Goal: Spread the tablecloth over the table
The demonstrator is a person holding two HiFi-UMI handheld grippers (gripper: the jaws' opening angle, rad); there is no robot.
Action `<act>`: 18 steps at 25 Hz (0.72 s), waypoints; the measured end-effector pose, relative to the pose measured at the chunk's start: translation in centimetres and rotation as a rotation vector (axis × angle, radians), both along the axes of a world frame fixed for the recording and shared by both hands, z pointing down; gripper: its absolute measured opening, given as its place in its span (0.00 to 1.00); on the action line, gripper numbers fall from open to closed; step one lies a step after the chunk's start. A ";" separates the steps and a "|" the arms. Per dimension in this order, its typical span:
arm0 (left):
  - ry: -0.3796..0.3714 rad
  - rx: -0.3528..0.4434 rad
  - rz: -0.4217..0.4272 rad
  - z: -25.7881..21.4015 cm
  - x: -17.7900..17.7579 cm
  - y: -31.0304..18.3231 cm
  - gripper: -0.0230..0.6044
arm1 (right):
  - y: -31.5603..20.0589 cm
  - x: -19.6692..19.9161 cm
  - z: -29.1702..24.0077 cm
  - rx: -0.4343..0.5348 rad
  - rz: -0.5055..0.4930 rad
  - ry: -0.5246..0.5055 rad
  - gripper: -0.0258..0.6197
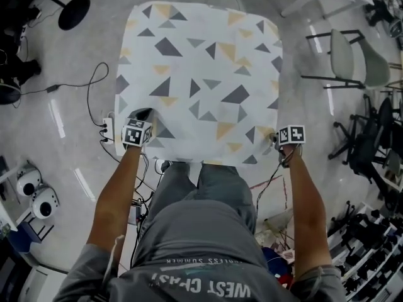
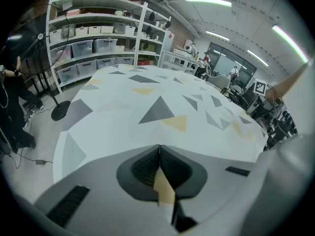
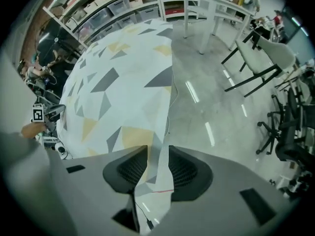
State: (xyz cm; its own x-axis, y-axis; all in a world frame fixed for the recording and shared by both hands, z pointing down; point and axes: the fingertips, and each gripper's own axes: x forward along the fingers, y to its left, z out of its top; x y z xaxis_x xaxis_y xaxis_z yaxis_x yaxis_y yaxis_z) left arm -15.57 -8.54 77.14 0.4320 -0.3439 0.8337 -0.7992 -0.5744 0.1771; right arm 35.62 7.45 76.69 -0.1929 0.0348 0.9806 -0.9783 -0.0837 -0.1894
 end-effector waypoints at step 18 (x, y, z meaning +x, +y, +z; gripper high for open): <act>-0.002 -0.009 -0.008 0.2 0.1 0.0 0.04 | 7.1 -5.2 -8.2 0.100 0.096 -0.676 0.20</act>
State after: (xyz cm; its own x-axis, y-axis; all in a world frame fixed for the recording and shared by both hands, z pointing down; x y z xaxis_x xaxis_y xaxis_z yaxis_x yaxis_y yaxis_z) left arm -15.47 -8.53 77.35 0.4279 -0.3398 0.8375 -0.8042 -0.5661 0.1812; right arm 30.46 14.51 68.47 -0.7611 -0.0976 0.6413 -0.6315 -0.1145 -0.7669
